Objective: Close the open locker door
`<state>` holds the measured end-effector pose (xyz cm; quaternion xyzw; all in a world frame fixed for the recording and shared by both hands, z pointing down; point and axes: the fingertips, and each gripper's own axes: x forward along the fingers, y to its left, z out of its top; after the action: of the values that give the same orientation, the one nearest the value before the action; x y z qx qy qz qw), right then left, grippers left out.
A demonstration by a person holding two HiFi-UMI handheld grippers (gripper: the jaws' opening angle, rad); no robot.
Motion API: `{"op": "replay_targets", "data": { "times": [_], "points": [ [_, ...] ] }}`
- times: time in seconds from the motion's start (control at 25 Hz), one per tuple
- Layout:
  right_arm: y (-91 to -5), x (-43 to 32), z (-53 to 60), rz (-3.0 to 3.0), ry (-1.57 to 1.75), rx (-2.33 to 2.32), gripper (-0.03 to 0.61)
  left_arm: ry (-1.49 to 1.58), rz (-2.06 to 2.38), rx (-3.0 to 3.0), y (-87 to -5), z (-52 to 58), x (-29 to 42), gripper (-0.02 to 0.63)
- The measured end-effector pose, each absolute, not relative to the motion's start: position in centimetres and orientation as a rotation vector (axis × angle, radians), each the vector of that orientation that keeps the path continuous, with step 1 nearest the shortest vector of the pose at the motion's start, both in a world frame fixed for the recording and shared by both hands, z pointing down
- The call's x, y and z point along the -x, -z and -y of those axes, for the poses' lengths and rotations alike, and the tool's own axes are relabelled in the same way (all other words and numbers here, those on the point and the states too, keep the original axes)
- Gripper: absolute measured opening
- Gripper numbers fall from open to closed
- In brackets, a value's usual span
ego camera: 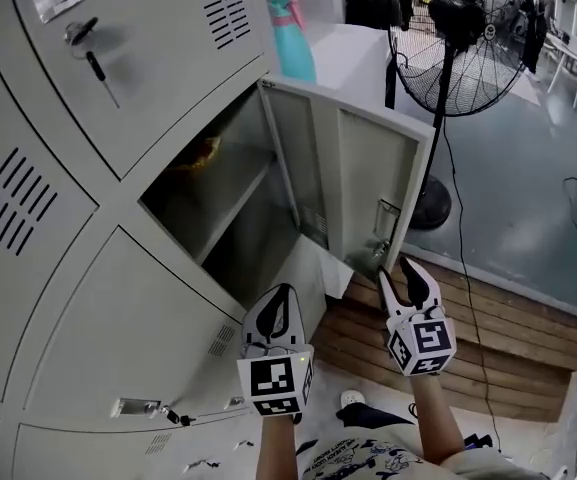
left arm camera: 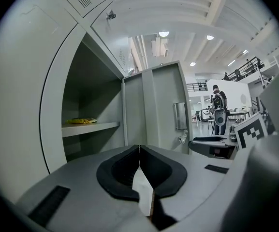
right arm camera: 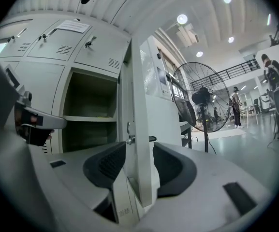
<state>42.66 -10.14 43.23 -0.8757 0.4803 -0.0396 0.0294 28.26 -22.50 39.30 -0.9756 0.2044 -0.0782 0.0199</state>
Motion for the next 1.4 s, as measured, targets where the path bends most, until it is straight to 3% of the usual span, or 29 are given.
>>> {"op": "replay_targets", "data": {
  "times": [0.36, 0.56, 1.4],
  "points": [
    [-44.3, -44.0, 11.1, -1.553, 0.162, 2.657, 0.18, 0.277, -0.669, 3.027, -40.2, 23.2, -29.8, 0.008],
    [-44.2, -43.8, 11.0, -1.558, 0.149, 2.655, 0.094, 0.283, -0.663, 3.029, -40.4, 22.9, -30.0, 0.008],
    [-44.0, -34.8, 14.0, -1.831, 0.093, 2.553, 0.092, 0.269, -0.78, 3.024, -40.4, 23.1, -23.8, 0.008]
  ]
}}
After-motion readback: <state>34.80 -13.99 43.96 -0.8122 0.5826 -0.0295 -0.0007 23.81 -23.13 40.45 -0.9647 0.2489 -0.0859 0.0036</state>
